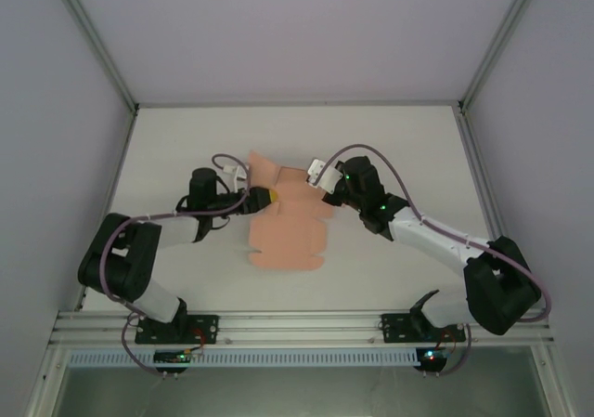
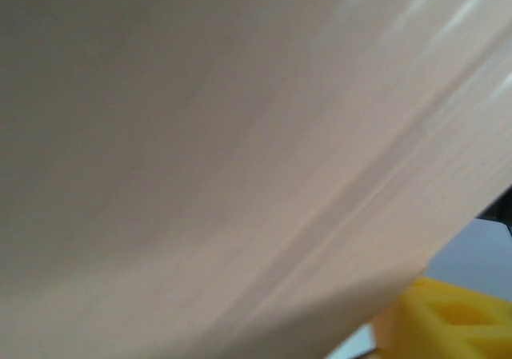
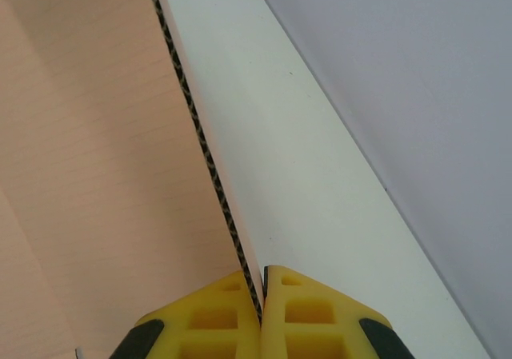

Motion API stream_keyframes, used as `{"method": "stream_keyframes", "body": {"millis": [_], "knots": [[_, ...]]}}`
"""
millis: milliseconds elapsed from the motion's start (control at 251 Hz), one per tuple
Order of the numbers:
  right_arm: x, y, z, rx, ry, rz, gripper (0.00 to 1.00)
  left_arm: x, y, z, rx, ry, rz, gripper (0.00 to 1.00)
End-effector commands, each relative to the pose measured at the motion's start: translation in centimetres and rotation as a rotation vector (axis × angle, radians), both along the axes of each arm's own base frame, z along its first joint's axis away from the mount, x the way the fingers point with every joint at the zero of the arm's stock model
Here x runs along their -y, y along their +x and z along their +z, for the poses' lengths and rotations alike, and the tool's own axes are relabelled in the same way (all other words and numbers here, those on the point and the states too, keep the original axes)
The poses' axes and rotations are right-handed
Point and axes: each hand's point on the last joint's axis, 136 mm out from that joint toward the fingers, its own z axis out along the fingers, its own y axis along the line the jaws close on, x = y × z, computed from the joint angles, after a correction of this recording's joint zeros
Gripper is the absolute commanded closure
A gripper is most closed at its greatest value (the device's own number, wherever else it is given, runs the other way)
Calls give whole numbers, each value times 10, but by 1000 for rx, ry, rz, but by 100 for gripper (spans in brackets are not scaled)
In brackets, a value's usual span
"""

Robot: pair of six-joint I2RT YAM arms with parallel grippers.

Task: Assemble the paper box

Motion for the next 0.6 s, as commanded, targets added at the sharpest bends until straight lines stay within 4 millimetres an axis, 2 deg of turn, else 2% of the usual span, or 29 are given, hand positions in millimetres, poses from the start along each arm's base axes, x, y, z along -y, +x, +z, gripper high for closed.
{"method": "stream_keyframes", "body": {"millis": [0, 48, 172, 267, 419, 511, 599], "knots": [[-1, 1, 21, 32, 77, -12, 99, -10, 3, 10, 53, 102, 53, 24], [0, 1, 19, 27, 73, -19, 99, -17, 4, 13, 69, 147, 87, 20], [3, 2, 13, 12, 68, -29, 99, -39, 2, 25, 102, 218, 168, 0], [4, 2, 11, 7, 65, -35, 99, -61, 1, 26, 96, 264, 250, 0], [4, 2, 13, 7, 66, -32, 99, -87, -3, 10, 15, 280, 324, 0], [2, 2, 15, 5, 68, -26, 99, -92, -3, 2, -28, 255, 334, 0], [2, 3, 13, 3, 64, -29, 99, -88, -2, 0, -37, 213, 315, 0]]}}
